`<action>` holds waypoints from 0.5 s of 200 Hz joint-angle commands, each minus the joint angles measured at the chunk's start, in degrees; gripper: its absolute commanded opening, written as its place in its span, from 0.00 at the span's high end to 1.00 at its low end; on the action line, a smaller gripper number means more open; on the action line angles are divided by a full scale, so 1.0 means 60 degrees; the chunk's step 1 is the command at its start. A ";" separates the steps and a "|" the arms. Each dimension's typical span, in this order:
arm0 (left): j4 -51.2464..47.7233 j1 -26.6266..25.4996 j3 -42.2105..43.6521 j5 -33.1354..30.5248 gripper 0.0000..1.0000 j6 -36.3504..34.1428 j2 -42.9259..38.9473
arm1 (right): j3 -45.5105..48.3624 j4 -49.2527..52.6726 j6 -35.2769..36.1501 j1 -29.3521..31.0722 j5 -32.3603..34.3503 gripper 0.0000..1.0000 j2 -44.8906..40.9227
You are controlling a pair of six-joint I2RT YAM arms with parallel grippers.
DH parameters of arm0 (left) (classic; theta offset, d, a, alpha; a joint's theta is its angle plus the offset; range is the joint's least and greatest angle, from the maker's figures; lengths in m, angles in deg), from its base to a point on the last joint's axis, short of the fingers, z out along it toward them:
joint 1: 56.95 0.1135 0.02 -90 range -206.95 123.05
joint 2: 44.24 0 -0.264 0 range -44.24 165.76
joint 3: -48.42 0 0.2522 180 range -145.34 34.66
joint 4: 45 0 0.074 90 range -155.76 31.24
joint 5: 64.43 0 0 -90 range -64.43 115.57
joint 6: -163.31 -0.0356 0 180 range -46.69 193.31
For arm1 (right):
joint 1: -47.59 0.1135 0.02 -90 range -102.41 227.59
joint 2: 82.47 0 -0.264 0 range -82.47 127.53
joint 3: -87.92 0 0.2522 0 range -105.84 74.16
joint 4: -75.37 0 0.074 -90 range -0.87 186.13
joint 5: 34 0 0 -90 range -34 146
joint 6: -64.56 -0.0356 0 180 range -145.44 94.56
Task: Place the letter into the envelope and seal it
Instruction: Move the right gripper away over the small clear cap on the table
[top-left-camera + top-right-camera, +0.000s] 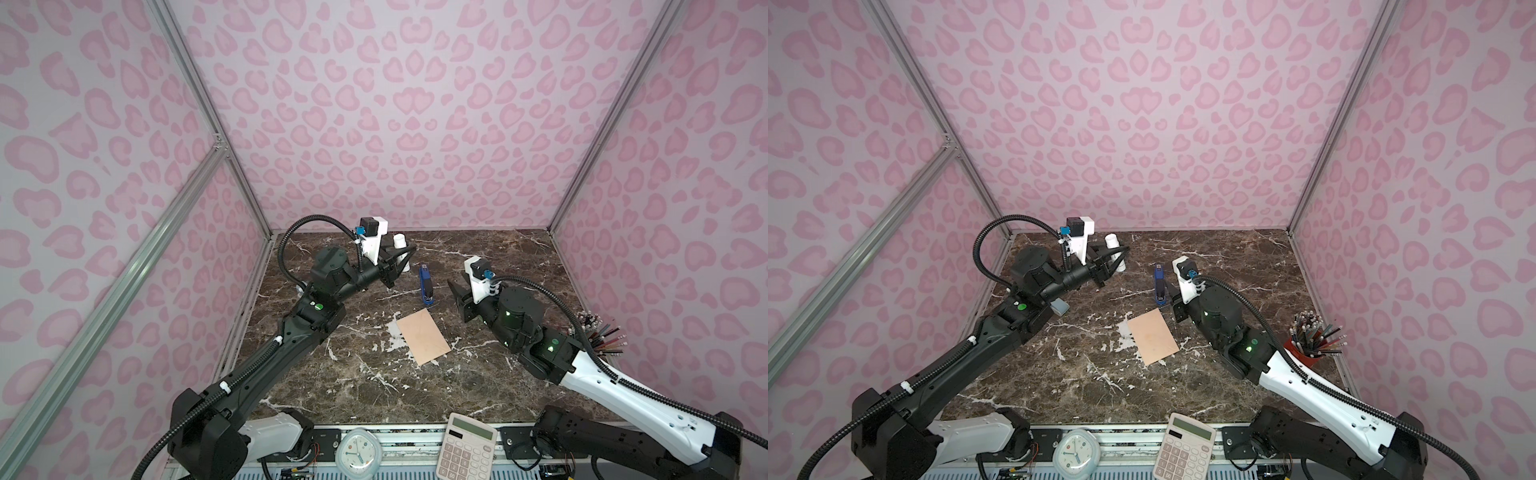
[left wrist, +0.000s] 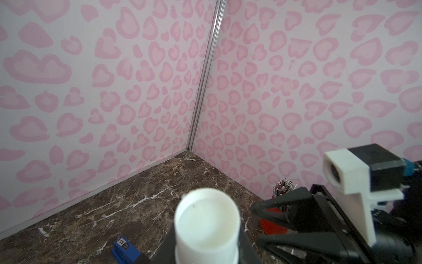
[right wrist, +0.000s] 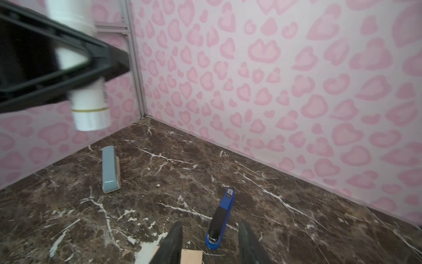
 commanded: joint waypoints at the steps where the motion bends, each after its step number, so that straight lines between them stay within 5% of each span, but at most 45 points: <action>1: -0.0496 0.0000 -0.0113 0.0166 0.96 -0.0677 0.0002 | -0.0523 0.1907 -0.1172 -0.0692 0.0979 0.57 0.0567; 100: -0.1258 -0.0110 0.1304 -0.0597 0.96 -0.1526 -0.0455 | -0.5742 0.9141 -0.5096 -0.3067 -0.0462 0.59 0.6368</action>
